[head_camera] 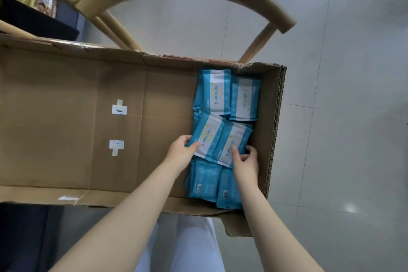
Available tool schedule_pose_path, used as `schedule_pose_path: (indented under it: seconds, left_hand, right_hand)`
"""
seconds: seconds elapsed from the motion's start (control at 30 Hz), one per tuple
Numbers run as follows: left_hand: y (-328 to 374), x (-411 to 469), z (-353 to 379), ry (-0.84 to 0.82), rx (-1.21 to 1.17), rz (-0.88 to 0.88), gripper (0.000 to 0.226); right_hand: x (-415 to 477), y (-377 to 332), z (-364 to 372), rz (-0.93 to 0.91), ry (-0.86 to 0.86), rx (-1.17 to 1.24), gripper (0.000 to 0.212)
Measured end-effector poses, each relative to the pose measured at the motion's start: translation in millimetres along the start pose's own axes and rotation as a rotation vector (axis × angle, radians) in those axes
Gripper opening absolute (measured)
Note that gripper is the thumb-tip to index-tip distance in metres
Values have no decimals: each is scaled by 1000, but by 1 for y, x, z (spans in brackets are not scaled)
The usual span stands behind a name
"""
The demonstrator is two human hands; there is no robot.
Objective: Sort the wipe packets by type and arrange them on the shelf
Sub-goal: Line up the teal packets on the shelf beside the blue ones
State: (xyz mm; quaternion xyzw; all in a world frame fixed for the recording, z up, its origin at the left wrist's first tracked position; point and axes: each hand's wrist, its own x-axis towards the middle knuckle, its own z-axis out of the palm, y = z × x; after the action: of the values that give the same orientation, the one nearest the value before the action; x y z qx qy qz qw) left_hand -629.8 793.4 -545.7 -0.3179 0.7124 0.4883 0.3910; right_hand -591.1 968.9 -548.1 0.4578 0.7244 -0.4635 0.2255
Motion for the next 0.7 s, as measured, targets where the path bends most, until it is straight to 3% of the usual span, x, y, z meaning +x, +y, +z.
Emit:
schedule_pose_path:
  seconds: [0.2,0.37,0.53,0.7]
  left_hand:
    - [-7,0,0,22,-93,-31,8]
    - [-11,-7,-1,2,-165,-26,13]
    - [-19,-24,-16,124,-294,44,13]
    - [-42,-67,-68,248,-565,79,13]
  right_hand:
    - [5,-5,13,56,54,38,39]
    - [0,-8,15,-59,34,65,25]
    - [-14,-16,3,13,-59,357,37]
    - [-57,-40,15,-50,-196,526,22]
